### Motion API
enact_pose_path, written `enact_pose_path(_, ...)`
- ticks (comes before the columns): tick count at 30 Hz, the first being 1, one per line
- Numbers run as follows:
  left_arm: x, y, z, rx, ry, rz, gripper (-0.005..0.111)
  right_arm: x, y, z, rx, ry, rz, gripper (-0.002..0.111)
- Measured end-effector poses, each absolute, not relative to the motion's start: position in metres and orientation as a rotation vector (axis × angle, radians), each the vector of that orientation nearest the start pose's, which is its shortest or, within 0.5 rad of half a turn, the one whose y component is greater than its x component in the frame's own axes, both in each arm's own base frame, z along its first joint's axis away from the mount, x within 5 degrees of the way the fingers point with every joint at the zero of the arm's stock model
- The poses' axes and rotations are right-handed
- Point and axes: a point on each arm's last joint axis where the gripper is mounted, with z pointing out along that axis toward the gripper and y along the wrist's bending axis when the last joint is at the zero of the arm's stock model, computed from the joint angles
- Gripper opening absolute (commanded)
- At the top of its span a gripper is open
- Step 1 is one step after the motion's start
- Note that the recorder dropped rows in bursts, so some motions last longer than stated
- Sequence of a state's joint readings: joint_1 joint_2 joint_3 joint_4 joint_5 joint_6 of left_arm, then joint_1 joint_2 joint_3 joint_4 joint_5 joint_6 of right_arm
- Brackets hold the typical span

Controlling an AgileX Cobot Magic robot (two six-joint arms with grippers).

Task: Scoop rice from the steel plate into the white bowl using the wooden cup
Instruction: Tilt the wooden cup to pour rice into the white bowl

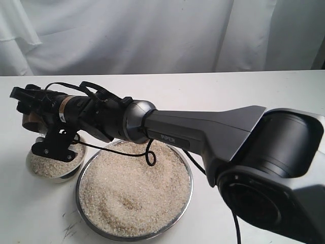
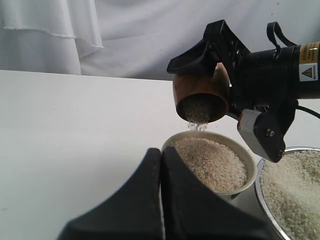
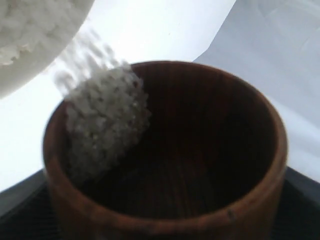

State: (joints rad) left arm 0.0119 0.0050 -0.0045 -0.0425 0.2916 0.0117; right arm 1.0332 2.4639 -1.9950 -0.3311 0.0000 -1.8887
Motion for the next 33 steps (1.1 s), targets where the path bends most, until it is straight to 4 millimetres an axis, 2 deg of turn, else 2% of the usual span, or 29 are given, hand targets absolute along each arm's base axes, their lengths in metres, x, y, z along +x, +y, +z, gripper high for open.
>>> enact_pose_path(22,0.055,0.0,0.188,-0.028,1.775,-0.023,0.0,0.291,0.492,0.169,-1.961,-0.256,-0.863,0.0)
enact_pose_path(33,0.055,0.0,0.188,-0.028,1.775,-0.023,0.0,0.289,0.496,0.179,-1.843,-0.326,-0.923,0.0)
